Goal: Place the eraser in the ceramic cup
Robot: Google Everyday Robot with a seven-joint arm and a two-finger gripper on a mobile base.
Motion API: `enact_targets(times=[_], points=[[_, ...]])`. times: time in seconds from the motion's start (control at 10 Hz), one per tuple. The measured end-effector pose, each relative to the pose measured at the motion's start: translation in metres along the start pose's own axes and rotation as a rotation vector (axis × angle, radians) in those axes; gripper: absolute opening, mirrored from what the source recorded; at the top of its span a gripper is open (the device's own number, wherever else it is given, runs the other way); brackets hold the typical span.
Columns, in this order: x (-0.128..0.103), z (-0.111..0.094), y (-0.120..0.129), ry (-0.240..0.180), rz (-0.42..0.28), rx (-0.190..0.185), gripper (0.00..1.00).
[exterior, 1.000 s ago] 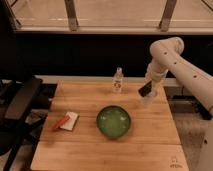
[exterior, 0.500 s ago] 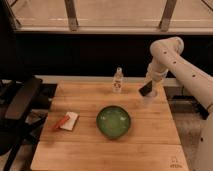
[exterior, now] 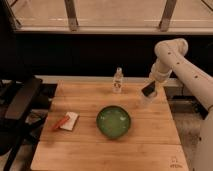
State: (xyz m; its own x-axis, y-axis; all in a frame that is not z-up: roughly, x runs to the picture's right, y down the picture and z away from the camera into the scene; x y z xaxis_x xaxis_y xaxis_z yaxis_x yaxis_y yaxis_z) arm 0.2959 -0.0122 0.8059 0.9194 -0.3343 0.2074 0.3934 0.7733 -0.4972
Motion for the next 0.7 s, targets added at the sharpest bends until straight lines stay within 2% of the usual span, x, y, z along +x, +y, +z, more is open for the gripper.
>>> enact_targets(times=[0.5, 0.7], points=[[-0.005, 0.001, 0.004, -0.025, -0.009, 0.003, 0.8], [-0.009, -0.013, -0.001, -0.018, -0.023, 0.033, 0.8]])
